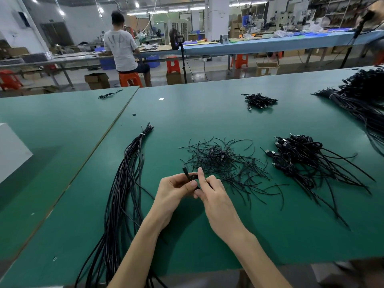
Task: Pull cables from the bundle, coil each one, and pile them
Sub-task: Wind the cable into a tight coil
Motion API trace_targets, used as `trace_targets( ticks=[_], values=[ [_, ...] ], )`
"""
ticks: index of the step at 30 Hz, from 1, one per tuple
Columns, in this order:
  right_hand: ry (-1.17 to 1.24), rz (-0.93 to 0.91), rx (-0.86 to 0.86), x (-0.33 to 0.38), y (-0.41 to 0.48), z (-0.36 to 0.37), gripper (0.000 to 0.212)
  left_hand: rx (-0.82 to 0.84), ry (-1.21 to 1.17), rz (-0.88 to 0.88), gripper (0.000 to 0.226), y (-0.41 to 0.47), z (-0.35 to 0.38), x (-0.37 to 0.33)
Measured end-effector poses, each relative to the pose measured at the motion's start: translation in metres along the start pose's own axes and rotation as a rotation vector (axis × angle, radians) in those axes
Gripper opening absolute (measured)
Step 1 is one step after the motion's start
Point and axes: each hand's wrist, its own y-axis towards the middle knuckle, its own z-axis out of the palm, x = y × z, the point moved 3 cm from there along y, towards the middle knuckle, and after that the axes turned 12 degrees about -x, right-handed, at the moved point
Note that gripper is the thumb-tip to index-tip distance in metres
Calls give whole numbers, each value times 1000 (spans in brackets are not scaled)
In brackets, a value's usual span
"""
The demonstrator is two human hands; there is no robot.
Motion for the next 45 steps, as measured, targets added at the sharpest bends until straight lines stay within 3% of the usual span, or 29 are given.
trace_targets(
  ticks=[11,24,33,41,45],
  values=[
    [-243,-78,39,5,-3,5,66,-81,60,40,25,-3,2,-5],
    [-291,50,-23,10,-3,6,65,-133,48,45,18,-1,3,-3],
    [-304,34,-4,11,-2,5,37,-119,74,49,16,-1,3,-3],
    [-253,-14,1,11,-3,3,27,-7,39,47,12,-2,4,-4],
    [-287,-18,-43,11,-2,2,25,15,73,49,23,-4,6,-5]
  ],
)
